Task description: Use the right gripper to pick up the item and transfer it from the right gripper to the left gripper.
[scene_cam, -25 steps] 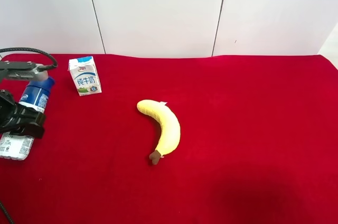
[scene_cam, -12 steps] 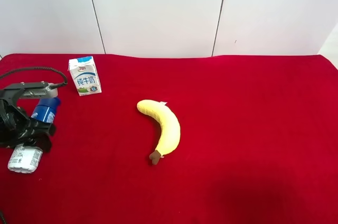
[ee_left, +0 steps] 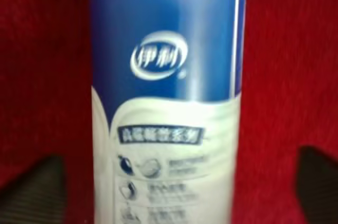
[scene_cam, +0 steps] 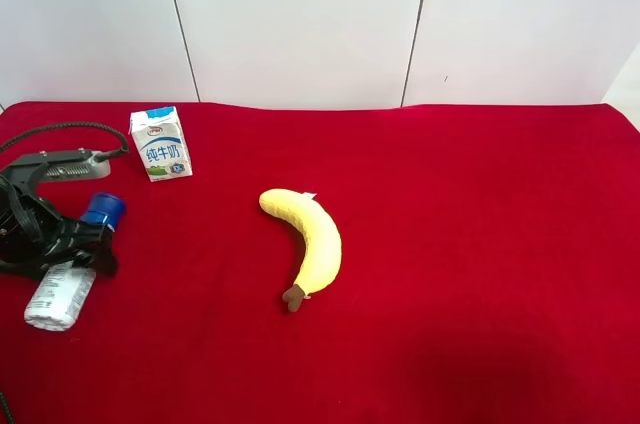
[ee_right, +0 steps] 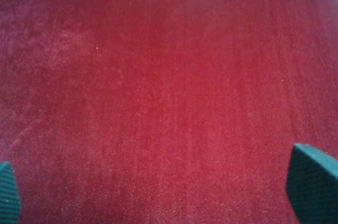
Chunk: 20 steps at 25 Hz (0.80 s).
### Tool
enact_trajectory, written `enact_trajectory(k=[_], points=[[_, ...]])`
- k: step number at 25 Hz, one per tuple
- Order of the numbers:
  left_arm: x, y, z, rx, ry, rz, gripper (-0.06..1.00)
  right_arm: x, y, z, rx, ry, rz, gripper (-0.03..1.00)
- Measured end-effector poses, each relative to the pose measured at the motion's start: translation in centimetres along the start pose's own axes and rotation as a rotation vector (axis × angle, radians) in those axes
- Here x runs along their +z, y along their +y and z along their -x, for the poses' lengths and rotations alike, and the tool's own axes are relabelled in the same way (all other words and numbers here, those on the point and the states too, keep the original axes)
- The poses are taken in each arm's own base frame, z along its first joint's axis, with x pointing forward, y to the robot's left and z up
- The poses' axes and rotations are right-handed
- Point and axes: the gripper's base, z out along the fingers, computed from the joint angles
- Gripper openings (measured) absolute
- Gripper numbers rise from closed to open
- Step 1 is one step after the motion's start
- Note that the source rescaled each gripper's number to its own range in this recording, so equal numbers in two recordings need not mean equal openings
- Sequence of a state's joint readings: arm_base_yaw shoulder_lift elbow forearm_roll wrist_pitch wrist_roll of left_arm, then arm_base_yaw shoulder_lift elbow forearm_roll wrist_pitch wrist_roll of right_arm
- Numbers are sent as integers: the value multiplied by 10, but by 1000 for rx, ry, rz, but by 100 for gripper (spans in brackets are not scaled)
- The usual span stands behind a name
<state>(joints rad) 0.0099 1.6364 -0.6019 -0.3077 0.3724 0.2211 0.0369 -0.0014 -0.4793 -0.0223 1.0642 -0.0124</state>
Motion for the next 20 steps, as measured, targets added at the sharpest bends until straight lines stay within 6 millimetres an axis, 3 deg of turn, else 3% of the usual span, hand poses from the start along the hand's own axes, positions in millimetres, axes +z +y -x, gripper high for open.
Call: enact_trajectory(k=[3, 10, 15, 20], points=[[0, 0, 1, -8, -8, 1, 97, 0, 0, 0, 0, 0, 0, 100], [-10, -4, 9, 0, 21, -26, 99, 0, 0, 0, 0, 0, 0, 100], [-48, -14, 26, 18, 11, -72, 100, 0, 0, 0, 0, 0, 0, 100], [-104, -22, 28, 56, -43, -102, 100, 0, 0, 0, 0, 0, 0, 100]])
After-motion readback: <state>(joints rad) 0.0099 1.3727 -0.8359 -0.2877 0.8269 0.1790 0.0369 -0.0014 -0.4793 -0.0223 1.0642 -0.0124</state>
